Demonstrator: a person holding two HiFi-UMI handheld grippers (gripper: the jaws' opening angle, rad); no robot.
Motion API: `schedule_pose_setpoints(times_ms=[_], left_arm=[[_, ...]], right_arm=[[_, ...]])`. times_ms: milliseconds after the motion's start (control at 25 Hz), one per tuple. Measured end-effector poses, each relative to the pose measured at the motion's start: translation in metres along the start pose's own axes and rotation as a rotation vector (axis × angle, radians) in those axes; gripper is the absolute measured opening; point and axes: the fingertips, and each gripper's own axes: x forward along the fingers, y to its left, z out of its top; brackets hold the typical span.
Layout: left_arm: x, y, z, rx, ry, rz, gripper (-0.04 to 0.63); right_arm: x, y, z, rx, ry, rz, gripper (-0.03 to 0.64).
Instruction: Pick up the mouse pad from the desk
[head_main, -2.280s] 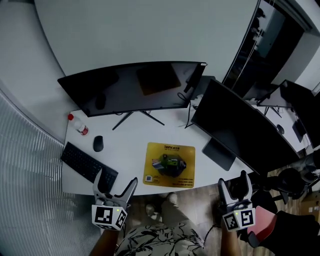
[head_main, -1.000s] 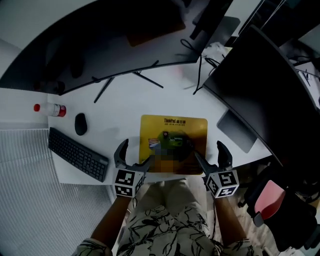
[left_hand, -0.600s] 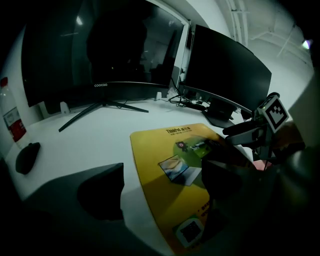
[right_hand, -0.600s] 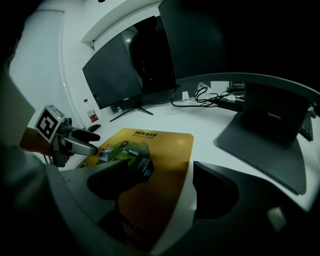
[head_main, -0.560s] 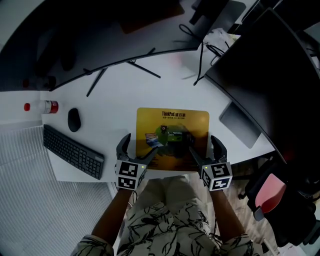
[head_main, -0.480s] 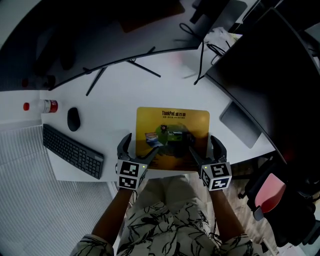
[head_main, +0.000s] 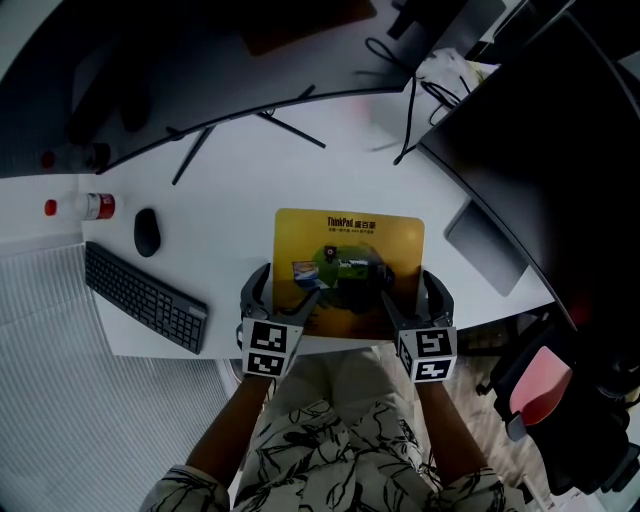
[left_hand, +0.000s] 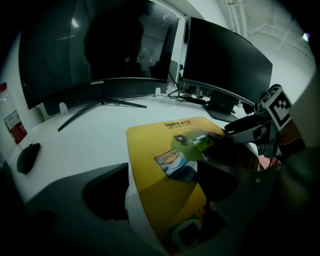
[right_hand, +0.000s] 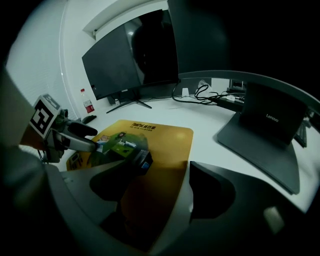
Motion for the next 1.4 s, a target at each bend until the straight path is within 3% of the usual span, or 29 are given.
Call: schedule_pose_setpoints(times_ms=[200,600,800,1000,1120,1400], left_arm=[[0.001,0.001,0.000,-0.001,0.006,0.031,0.399],[-0.001,-0.001,0.000,-0.021,-0.005,0.044,0.356],[-0.003,0.002,0.002,-0.035,-0.014,0.059,0.292],[-0.004,-0.003,0.002,-0.055,-0.033,0.037,0.160],[-0.004,-0.008,0.002,-0.059,-0.048,0.028,0.114],[-0.010,-0.015,0.006,-0.064,-0.076,0.002,0.083]], right_arm=[[0.001,-0.001,0.001,-0.045,0.008,-0.044,0.345],[0.000,0.002,0.000,-0.045,0.022,-0.050,0.311],[-0.001,0.004,0.001,-0.044,0.020,-0.046,0.241],[-0.001,0.011,-0.002,-0.028,0.018,-0.019,0.148],[-0.001,0.014,-0.002,-0.015,0.008,-0.002,0.117],[-0.007,0.018,0.000,0.005,-0.023,0.041,0.087]])
